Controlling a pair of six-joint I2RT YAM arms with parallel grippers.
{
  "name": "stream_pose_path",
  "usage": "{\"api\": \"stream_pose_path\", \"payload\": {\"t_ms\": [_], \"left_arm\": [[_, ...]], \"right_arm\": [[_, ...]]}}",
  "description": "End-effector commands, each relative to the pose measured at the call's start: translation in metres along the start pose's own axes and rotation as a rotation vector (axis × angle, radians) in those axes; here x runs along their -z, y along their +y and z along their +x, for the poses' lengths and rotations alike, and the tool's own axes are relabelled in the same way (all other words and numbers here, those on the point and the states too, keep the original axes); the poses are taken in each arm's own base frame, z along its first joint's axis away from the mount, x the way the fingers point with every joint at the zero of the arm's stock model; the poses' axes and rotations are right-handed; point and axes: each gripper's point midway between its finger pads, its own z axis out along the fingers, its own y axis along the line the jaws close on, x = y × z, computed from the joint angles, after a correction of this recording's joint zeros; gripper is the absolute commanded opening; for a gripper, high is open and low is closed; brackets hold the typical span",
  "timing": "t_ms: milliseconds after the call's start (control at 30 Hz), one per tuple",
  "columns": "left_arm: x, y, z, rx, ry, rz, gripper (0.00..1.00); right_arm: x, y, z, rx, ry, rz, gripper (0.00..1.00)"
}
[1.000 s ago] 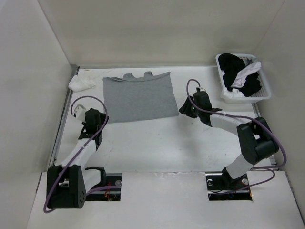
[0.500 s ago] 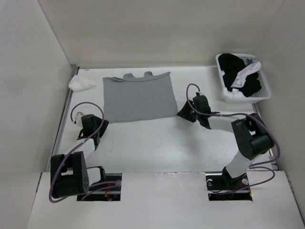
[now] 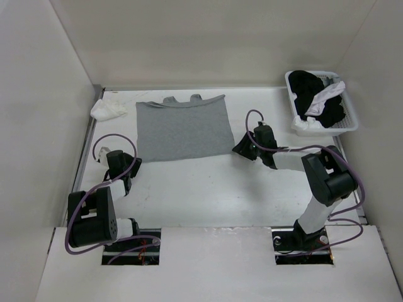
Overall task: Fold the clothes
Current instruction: Fold the tank top
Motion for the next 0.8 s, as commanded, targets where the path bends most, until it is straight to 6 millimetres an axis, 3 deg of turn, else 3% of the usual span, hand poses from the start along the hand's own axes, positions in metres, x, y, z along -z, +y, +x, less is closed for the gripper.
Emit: {"api": "stream_pose_path", "payload": {"t_ms": [0,167,600,667,767], "left_arm": [[-0.001,0.004,0.002,0.011,0.004,0.003,0.24],[-0.003,-0.002,-0.002,0.018,-0.003,0.018,0.12],[0.001,-0.013,-0.013,0.047,-0.042,0.062,0.03],[0.001,-0.013,-0.012,0.046,-0.036,0.061,0.09],[0.005,-0.008,-0.007,0.050,-0.016,0.064,0.30]], "right_arm": [[-0.007,0.009,-0.012,-0.014,-0.030,-0.029,0.45],[-0.010,0.009,-0.015,-0.024,-0.034,-0.029,0.43],[-0.014,0.019,-0.021,-0.050,-0.046,-0.081,0.13],[-0.013,0.020,-0.021,-0.054,-0.046,-0.085,0.13],[-0.013,0.019,-0.022,-0.055,-0.046,-0.081,0.14]]}}
